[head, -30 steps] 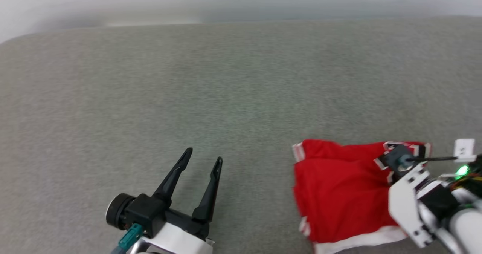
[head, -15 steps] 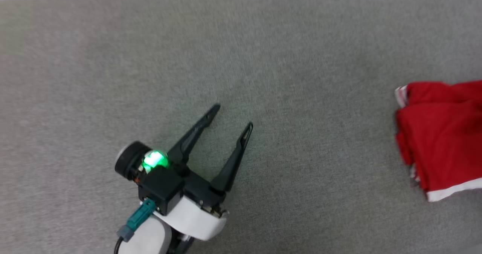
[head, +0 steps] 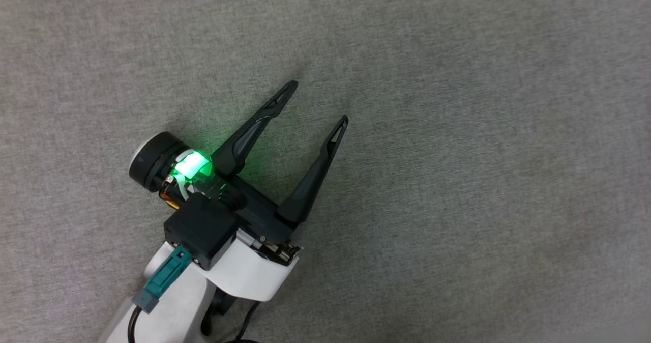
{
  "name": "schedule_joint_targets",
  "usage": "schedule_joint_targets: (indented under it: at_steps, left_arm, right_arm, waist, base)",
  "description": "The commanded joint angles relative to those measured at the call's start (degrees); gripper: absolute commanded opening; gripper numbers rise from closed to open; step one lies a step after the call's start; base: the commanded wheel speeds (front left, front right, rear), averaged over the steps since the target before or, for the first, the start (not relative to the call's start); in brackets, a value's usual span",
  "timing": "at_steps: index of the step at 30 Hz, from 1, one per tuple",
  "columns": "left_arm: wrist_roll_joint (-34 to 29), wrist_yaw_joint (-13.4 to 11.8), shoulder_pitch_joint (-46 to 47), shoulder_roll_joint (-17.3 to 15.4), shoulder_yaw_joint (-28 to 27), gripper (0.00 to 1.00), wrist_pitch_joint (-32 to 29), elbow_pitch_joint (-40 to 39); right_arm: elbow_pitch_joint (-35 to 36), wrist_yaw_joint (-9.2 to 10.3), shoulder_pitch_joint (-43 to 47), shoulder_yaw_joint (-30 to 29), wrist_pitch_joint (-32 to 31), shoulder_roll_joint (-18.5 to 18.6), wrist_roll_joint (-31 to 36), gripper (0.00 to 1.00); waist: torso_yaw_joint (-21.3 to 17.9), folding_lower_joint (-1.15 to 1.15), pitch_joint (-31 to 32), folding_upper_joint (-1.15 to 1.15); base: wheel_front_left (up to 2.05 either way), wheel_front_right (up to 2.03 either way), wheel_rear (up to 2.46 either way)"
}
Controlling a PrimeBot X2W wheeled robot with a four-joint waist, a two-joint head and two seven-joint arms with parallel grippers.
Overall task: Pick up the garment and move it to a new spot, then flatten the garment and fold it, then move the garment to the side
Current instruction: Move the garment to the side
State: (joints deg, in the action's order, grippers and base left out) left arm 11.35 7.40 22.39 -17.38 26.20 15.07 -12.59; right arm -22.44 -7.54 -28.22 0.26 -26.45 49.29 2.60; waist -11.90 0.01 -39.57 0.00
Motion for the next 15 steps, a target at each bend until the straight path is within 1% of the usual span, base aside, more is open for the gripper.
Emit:
schedule_joint_targets:
  at_steps: [1,9,10,11,15]
  left_arm:
    - [0.2,0.1,0.8,-0.1,0.0,1.00,0.1,-0.2]
    - [0.2,0.1,0.6,-0.1,-0.7,1.00,0.1,0.3]
    - [0.2,0.1,0.3,0.1,-0.8,1.00,0.1,0.4]
    - [0.3,0.1,0.0,0.3,-0.9,1.00,0.1,0.5]
    - [0.3,0.1,-1.1,1.1,-1.5,1.00,0.1,1.4]
  right_arm:
    - [-1.4,0.10,-1.5,-1.2,1.1,-0.5,0.7,0.00]
    - [-6.7,0.10,-3.9,-4.7,4.2,-3.6,4.0,0.00]
    - [-6.7,0.10,-4.1,-5.3,4.4,-3.9,4.8,0.33]
    - [-6.9,0.10,-4.1,-5.6,4.2,-4.5,5.3,1.00]
    - [-5.4,0.10,-4.7,-6.3,3.9,-5.1,7.0,1.00]
  waist:
    - [0.8,-0.01,-1.3,0.00]
    - [2.1,-0.01,-0.4,0.00]
    - [2.2,-0.01,0.1,0.00]
    - [2.3,-0.01,0.6,0.00]
    - [2.3,-0.01,3.5,0.00]
  base:
    - [0.00,0.00,0.00]
    - [0.00,0.00,0.00]
    - [0.00,0.00,0.00]
    - [0.00,0.00,0.00]
    - [0.00,0.00,0.00]
